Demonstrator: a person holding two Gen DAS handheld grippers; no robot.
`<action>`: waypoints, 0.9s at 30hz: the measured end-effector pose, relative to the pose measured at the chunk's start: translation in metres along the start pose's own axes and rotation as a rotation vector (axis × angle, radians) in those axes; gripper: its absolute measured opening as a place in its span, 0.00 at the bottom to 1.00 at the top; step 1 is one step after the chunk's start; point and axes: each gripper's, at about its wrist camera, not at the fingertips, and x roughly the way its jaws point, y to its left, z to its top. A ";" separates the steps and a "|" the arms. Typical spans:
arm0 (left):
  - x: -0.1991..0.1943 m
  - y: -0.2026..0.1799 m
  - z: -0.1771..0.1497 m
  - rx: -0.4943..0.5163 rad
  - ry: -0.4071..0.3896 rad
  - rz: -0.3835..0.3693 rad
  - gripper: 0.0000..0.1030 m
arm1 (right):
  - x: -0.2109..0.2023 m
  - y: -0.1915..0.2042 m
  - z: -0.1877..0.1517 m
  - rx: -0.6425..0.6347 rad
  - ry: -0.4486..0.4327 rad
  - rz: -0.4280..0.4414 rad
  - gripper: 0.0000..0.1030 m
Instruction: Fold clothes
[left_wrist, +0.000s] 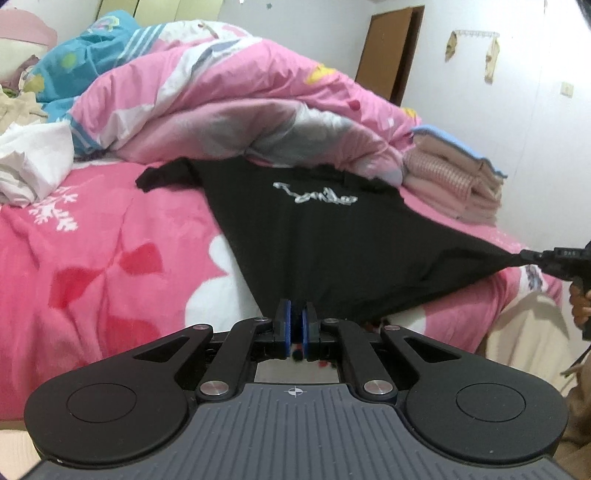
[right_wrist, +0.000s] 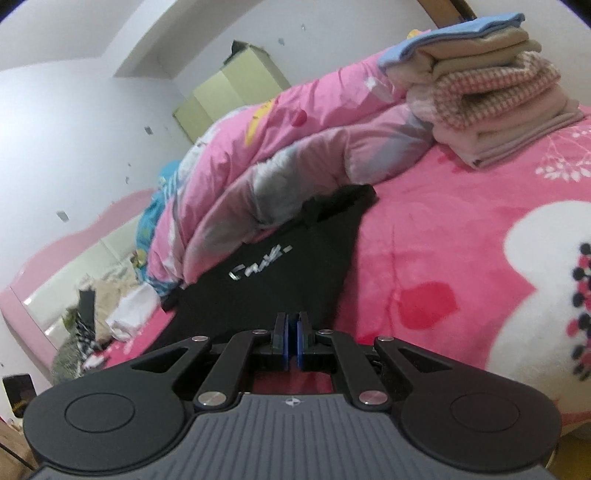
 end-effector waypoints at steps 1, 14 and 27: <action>0.001 0.001 -0.002 0.003 0.008 0.004 0.04 | 0.001 0.000 -0.001 -0.007 0.008 -0.008 0.03; -0.008 0.033 -0.013 -0.159 0.105 -0.011 0.10 | -0.007 -0.018 -0.008 0.084 0.106 -0.084 0.07; 0.017 0.051 -0.013 -0.372 0.113 -0.050 0.32 | 0.012 -0.018 0.008 0.155 0.147 -0.148 0.35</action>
